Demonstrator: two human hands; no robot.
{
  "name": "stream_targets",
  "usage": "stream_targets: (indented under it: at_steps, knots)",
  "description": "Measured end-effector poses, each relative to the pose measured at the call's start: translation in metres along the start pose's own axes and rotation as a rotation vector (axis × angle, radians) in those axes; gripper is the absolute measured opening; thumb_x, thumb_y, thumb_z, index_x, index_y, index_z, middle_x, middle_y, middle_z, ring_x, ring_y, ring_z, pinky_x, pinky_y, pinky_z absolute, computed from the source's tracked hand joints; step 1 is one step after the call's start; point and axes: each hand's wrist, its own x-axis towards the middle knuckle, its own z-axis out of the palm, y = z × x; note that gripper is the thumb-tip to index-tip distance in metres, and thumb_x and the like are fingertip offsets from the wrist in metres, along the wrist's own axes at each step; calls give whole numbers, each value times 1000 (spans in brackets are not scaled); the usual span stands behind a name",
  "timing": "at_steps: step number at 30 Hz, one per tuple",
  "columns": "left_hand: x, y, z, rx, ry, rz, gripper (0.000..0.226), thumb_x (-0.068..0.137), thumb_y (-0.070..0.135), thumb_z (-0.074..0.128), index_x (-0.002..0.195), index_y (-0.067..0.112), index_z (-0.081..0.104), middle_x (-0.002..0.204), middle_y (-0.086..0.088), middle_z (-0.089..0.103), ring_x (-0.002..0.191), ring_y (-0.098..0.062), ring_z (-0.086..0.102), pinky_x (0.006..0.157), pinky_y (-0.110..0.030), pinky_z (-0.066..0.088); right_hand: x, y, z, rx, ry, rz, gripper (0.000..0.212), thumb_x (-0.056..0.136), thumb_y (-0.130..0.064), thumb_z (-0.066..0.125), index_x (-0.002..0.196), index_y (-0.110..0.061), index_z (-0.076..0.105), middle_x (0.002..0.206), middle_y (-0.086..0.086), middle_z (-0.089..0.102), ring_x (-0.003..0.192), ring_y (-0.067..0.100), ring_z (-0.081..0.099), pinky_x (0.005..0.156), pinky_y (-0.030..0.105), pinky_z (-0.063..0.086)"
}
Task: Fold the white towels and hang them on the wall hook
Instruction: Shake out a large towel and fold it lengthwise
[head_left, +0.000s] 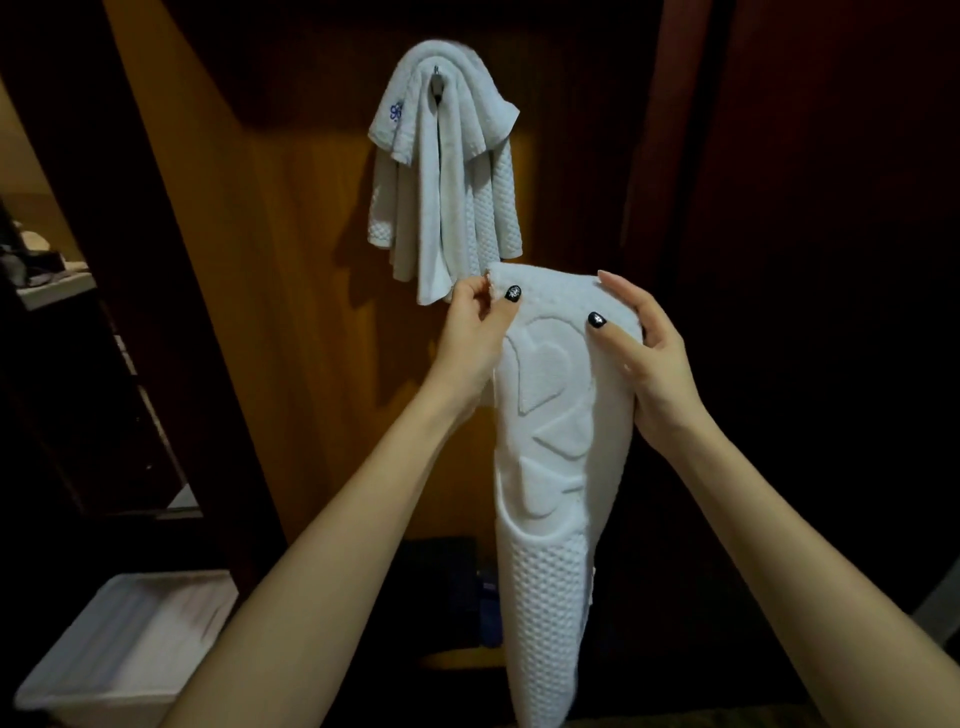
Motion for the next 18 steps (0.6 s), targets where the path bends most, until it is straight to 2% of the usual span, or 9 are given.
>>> stream_targets:
  at_steps: [4, 6, 8, 10, 12, 15, 18]
  knots:
    - [1, 1, -9, 174, -257, 28, 47, 86, 38, 62, 125, 30, 37, 139, -4, 49, 128, -17, 48, 104, -47, 43, 12, -6, -4, 111, 73, 17, 33, 91, -11, 64, 118, -29, 64, 121, -7, 62, 100, 13, 69, 75, 23, 55]
    - [-6, -4, -9, 157, -266, 73, 53, 78, 44, 68, 122, 39, 38, 140, -6, 48, 129, -20, 47, 104, -47, 43, 18, -7, -8, 148, 84, 17, 32, 91, -10, 62, 119, -26, 62, 122, -5, 61, 97, 10, 69, 74, 22, 55]
    - [-16, -14, -7, 104, -209, 122, 51, 72, 43, 73, 113, 43, 41, 127, -13, 56, 115, -25, 59, 95, -42, 51, 23, -8, -9, 155, 68, 18, 31, 92, -9, 61, 119, -25, 62, 122, -4, 62, 98, 11, 69, 75, 24, 55]
    - [-24, -25, -6, 129, -144, 144, 44, 72, 39, 75, 103, 41, 44, 115, -13, 60, 103, -24, 63, 83, -33, 55, 26, -8, -9, 153, 60, 21, 30, 93, -9, 60, 119, -24, 62, 119, -5, 63, 97, 11, 69, 75, 24, 56]
    - [-29, -35, -6, 238, -97, 188, 33, 75, 31, 75, 93, 36, 48, 102, -3, 62, 92, -12, 62, 72, -20, 50, 30, -7, -11, 131, 72, 32, 30, 93, -9, 59, 120, -24, 61, 119, -5, 62, 96, 10, 69, 76, 25, 56]
    - [-36, -45, -7, 362, -51, 253, 24, 79, 24, 75, 80, 29, 52, 81, 12, 60, 74, 4, 55, 67, -11, 42, 33, -6, -15, 132, 98, 59, 29, 94, -10, 58, 120, -22, 60, 121, -2, 62, 98, 13, 66, 79, 27, 56]
    - [-43, -55, -6, 402, -82, 245, 12, 88, 23, 66, 85, 20, 54, 80, 8, 62, 73, 5, 54, 65, -11, 41, 33, -6, -17, 138, 114, 86, 27, 94, -11, 58, 118, -24, 60, 119, 1, 63, 97, 15, 67, 77, 27, 56]
